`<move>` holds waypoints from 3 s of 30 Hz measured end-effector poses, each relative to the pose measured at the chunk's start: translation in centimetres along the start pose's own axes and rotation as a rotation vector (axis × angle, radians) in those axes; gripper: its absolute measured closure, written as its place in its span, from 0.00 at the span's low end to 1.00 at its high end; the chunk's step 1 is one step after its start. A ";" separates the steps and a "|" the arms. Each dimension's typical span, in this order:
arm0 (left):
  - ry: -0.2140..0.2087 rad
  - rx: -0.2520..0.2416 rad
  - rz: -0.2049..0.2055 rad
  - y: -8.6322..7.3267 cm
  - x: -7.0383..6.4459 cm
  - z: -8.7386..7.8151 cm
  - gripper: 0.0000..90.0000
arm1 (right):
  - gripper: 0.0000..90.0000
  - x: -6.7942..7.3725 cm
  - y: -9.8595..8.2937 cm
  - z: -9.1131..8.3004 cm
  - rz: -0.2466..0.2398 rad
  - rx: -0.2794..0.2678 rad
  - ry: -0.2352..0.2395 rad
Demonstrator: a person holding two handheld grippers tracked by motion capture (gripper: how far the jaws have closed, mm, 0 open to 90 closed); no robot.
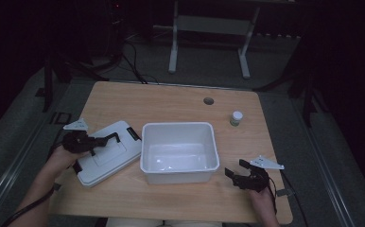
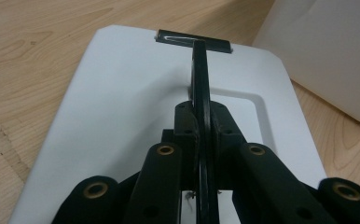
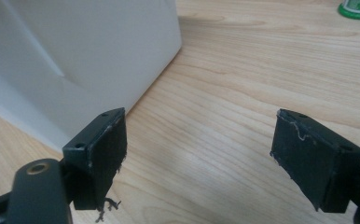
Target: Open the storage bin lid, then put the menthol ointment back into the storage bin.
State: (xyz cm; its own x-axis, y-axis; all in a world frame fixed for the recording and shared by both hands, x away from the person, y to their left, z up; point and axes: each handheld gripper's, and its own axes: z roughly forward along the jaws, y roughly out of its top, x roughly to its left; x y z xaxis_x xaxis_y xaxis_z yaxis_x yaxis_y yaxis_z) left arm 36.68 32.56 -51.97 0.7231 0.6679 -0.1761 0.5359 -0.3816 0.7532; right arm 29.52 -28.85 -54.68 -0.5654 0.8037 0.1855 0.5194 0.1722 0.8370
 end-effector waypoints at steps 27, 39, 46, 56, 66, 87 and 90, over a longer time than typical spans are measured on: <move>0.045 0.011 -0.104 -0.2 0.8 -0.6 0.48 | 0.16 -3.3 3.8 0.8 0.059 -0.002 -0.097; 0.058 0.029 -0.088 -0.4 0.7 -0.5 0.46 | 0.22 -7.8 8.4 5.1 0.047 0.041 -0.195; 0.064 0.023 -0.093 -0.5 0.9 -0.8 0.46 | 0.29 -9.5 9.7 7.3 0.052 0.054 -0.227; 0.063 0.037 -0.094 -0.6 0.9 -0.5 0.46 | 0.29 -11.6 12.0 10.4 0.056 0.100 -0.285; 0.051 0.043 -0.096 -0.9 1.0 -0.8 0.45 | 0.33 -12.4 13.9 12.7 0.042 0.171 -0.317; 0.040 0.052 -0.089 -0.6 0.8 -1.1 0.45 | 0.56 -10.8 14.4 11.3 0.036 0.216 -0.309; 0.043 0.055 -0.082 -0.6 0.7 -1.2 0.45 | 0.56 -10.2 14.5 10.7 0.033 0.227 -0.280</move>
State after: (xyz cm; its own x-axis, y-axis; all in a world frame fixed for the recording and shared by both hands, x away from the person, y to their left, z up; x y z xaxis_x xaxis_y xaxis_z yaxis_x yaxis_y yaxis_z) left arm 36.35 34.02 -51.74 0.6572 0.7246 -0.2074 0.6163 -0.3583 0.7013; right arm 49.68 -28.45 -49.94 -0.3650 0.9303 0.0356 0.6812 0.2408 0.6914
